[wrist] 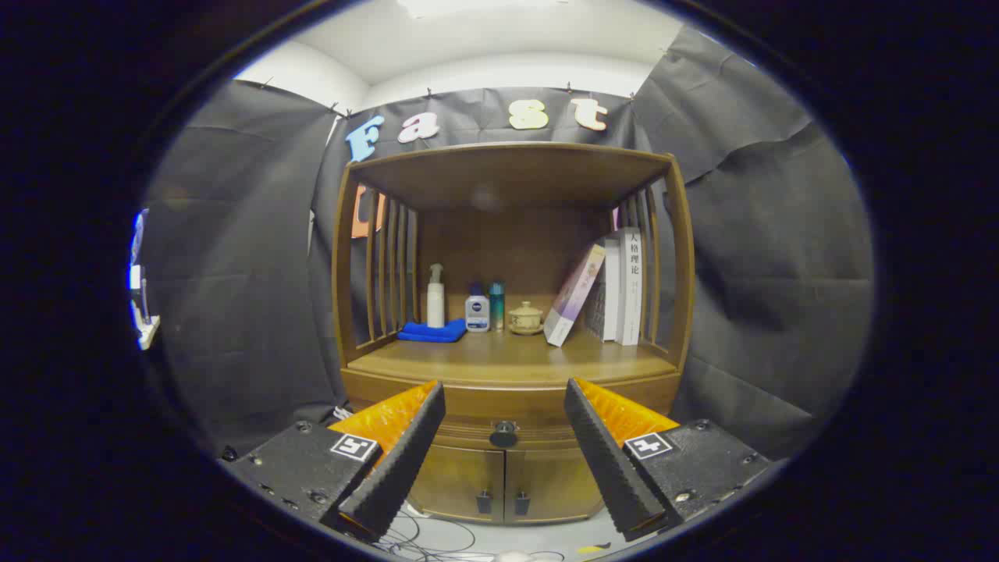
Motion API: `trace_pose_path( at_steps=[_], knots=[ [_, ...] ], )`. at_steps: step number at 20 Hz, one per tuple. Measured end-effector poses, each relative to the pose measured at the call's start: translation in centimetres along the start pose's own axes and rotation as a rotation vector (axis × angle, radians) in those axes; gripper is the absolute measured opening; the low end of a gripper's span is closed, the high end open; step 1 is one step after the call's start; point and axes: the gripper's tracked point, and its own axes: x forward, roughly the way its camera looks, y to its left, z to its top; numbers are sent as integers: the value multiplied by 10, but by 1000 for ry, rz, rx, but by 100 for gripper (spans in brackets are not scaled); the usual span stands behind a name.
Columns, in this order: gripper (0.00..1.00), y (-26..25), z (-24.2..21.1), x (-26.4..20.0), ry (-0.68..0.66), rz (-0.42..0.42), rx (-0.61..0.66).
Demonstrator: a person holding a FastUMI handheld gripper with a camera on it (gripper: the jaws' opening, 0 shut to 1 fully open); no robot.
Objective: Pull open the drawer, take out the items inside it, and place them on the countertop above the cabinet.
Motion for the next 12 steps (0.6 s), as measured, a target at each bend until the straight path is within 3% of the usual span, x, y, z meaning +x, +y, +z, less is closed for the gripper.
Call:
trace_pose_path(
  at_steps=[4, 12],
  knots=[
    [100, -9, 1, -1, 5, -45, 14],
    [100, -12, 2, 4, 1, -60, 28]
  ],
)
